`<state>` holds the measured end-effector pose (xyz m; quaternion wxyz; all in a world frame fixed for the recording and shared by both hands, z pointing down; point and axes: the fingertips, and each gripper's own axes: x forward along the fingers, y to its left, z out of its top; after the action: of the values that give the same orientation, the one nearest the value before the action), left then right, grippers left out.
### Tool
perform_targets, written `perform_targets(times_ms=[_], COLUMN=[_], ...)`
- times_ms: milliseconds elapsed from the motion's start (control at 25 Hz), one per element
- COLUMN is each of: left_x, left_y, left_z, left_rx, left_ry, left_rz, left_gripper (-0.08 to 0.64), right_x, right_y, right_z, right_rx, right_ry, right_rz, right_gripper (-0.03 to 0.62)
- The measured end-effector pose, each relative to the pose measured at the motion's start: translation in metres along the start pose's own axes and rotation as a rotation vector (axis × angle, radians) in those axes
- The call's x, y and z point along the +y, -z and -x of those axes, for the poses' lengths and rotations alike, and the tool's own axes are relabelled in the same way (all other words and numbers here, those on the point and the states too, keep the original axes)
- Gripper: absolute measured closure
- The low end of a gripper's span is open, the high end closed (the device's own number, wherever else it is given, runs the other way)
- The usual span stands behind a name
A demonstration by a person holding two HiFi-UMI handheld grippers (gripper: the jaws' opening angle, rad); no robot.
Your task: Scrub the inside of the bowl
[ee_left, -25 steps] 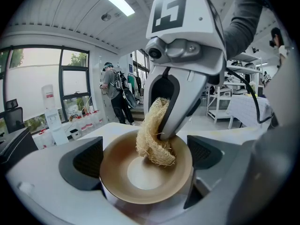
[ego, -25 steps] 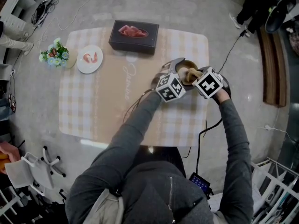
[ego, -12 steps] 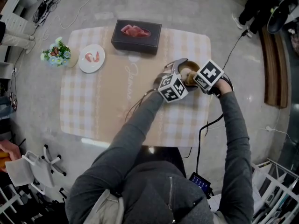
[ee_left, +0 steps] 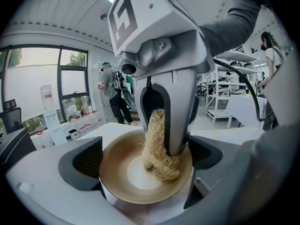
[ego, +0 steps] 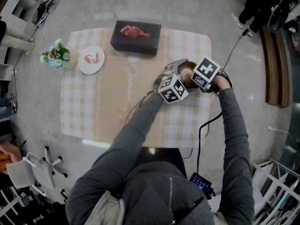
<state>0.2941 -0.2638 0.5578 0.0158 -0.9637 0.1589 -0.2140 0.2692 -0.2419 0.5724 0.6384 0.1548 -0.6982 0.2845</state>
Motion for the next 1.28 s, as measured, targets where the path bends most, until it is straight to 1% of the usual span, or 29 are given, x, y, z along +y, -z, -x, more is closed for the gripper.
perform_targets(times_ms=[360, 600, 960, 1280], left_x=[0.000, -0.001, 0.000, -0.001], left_y=[0.001, 0.001, 0.002, 0.002], left_z=[0.000, 0.000, 0.000, 0.000], left_rx=[0.002, 0.001, 0.003, 0.004], left_ry=[0.000, 0.000, 0.000, -0.002], left_rz=[-0.001, -0.001, 0.000, -0.001], left_gripper=[0.003, 0.003, 0.003, 0.003], right_x=[0.005, 0.008, 0.005, 0.000], right_y=[-0.006, -0.012, -0.019, -0.026], right_z=[-0.003, -0.005, -0.007, -0.007], right_rx=[-0.014, -0.060, -0.139, -0.224], right_ry=[-0.016, -0.014, 0.040, 0.114], right_rz=[0.025, 0.048, 0.035, 0.005], right_gripper=[0.505, 0.505, 0.505, 0.505])
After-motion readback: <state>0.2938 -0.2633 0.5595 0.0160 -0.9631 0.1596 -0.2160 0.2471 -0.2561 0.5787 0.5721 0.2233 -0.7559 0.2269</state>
